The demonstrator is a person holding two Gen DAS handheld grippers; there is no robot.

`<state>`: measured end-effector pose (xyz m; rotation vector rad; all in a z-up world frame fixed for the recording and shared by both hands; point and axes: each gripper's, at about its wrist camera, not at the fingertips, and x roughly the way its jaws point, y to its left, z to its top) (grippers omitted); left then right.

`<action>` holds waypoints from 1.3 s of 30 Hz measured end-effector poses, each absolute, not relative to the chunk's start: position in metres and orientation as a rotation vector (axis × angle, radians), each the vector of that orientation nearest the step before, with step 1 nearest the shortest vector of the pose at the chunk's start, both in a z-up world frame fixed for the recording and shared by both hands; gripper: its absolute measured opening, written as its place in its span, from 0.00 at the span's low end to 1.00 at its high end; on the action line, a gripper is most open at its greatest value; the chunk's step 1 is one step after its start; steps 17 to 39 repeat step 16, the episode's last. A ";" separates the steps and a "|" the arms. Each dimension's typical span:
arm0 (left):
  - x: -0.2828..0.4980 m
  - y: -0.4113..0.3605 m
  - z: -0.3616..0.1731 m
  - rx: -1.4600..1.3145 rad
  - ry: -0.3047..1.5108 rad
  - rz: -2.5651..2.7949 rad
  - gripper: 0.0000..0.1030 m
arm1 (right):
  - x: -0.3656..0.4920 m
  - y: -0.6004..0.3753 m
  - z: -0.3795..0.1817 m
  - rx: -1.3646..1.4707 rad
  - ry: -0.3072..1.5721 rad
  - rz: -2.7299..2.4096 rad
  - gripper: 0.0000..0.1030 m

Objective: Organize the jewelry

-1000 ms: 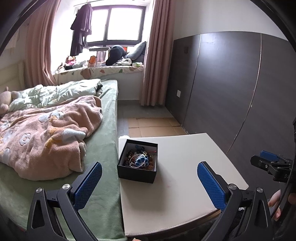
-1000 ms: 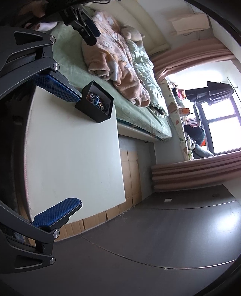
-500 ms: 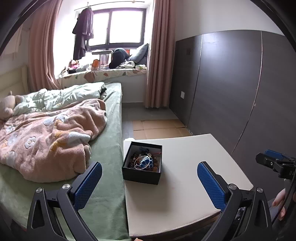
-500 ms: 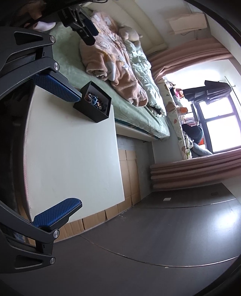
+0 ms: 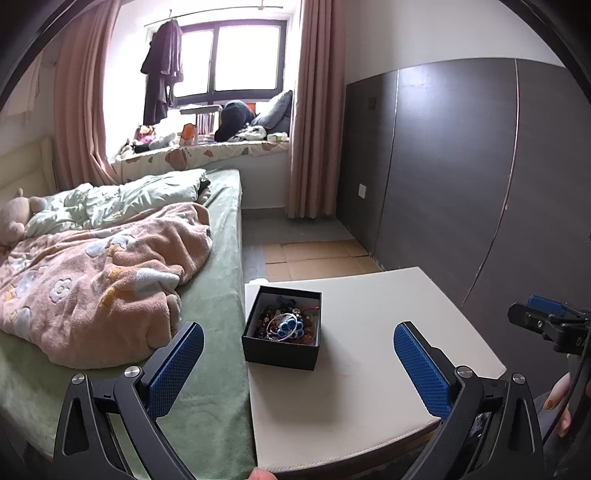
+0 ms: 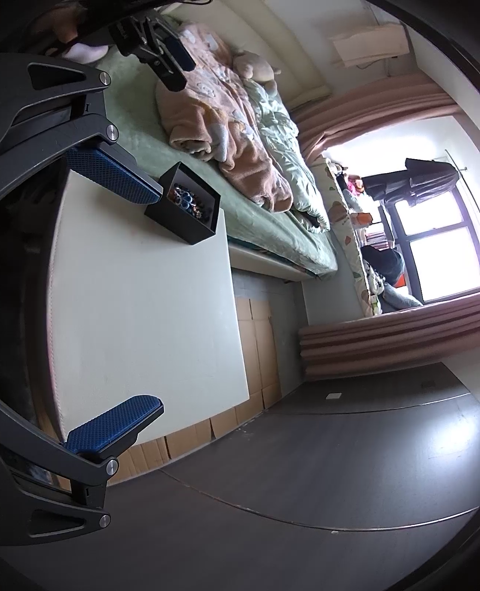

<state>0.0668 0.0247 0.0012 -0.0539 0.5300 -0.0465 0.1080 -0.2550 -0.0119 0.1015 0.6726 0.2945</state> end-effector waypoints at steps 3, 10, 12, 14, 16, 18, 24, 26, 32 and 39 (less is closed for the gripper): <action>0.064 0.029 0.002 -0.065 0.516 -0.043 1.00 | 0.107 -0.254 -0.012 0.093 0.671 0.291 1.00; 0.062 0.024 0.002 -0.024 0.502 -0.019 1.00 | 0.106 -0.254 -0.011 0.098 0.670 0.287 1.00; 0.061 0.024 0.003 -0.021 0.494 -0.016 1.00 | 0.105 -0.254 -0.012 0.100 0.670 0.288 1.00; 0.061 0.024 0.002 -0.020 0.498 -0.015 1.00 | 0.105 -0.253 -0.011 0.098 0.668 0.286 1.00; 0.061 0.024 0.002 -0.016 0.510 -0.010 1.00 | 0.105 -0.254 -0.012 0.097 0.667 0.290 1.00; 0.061 0.024 0.002 -0.016 0.510 -0.010 1.00 | 0.105 -0.254 -0.012 0.097 0.667 0.290 1.00; 0.061 0.024 0.002 -0.016 0.510 -0.010 1.00 | 0.105 -0.254 -0.012 0.097 0.667 0.290 1.00; 0.061 0.024 0.002 -0.016 0.510 -0.010 1.00 | 0.105 -0.254 -0.012 0.097 0.667 0.290 1.00; 0.061 0.024 0.002 -0.016 0.510 -0.010 1.00 | 0.105 -0.254 -0.012 0.097 0.667 0.290 1.00; 0.061 0.024 0.002 -0.016 0.510 -0.010 1.00 | 0.105 -0.254 -0.012 0.097 0.667 0.290 1.00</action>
